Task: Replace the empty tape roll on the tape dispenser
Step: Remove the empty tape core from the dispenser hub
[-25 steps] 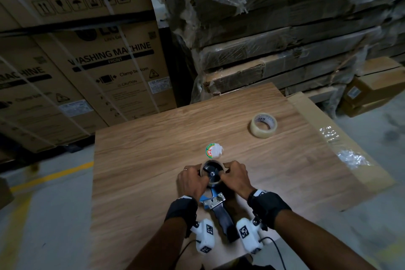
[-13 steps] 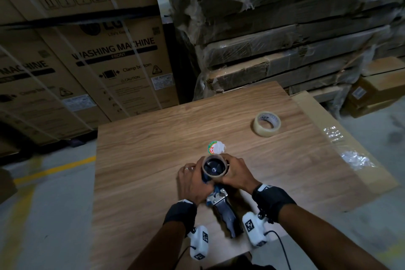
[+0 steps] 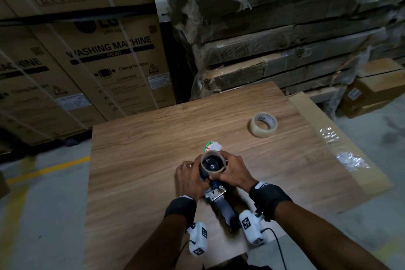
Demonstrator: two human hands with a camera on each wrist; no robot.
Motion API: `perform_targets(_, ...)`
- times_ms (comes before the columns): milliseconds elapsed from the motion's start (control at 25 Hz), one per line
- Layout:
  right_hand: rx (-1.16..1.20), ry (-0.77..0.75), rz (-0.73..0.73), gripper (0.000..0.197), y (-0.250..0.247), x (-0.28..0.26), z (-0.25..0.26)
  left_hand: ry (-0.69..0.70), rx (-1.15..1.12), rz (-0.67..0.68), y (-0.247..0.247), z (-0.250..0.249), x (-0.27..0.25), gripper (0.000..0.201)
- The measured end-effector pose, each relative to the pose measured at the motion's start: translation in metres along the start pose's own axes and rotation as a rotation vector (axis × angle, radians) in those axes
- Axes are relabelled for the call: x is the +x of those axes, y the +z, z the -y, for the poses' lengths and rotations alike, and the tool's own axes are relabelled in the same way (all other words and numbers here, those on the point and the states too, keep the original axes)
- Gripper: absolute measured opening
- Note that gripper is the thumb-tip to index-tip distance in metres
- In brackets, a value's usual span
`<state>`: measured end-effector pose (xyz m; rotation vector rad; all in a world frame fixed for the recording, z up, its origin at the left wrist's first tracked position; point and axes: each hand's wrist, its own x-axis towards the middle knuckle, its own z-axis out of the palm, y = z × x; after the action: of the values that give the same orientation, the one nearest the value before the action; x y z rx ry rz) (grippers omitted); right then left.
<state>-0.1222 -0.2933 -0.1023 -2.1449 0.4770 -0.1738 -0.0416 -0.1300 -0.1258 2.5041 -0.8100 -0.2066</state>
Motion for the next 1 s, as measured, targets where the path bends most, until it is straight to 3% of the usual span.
perform_targets(160,0.007,-0.100,0.044,0.072,-0.005,-0.003,0.005,0.024,-0.007,-0.005,0.000,0.002,0.000,0.074)
perform_targets(360,0.049,-0.025,-0.008,0.074,-0.006,0.002,-0.004,0.054,0.016,0.035,-0.003,-0.004,0.006,0.077)
perform_targets(600,0.064,-0.108,0.006,0.076,-0.009,-0.006,-0.007,0.073,-0.003,0.075,-0.001,-0.007,0.014,0.075)
perform_targets(800,0.117,-0.056,-0.004,0.071,-0.019,-0.002,-0.011,0.092,0.069,0.112,0.002,-0.006,0.019,0.077)
perform_targets(1000,0.085,-0.176,0.027,0.074,-0.025,-0.007,-0.003,0.069,0.025,0.072,-0.002,-0.014,0.019,0.066)
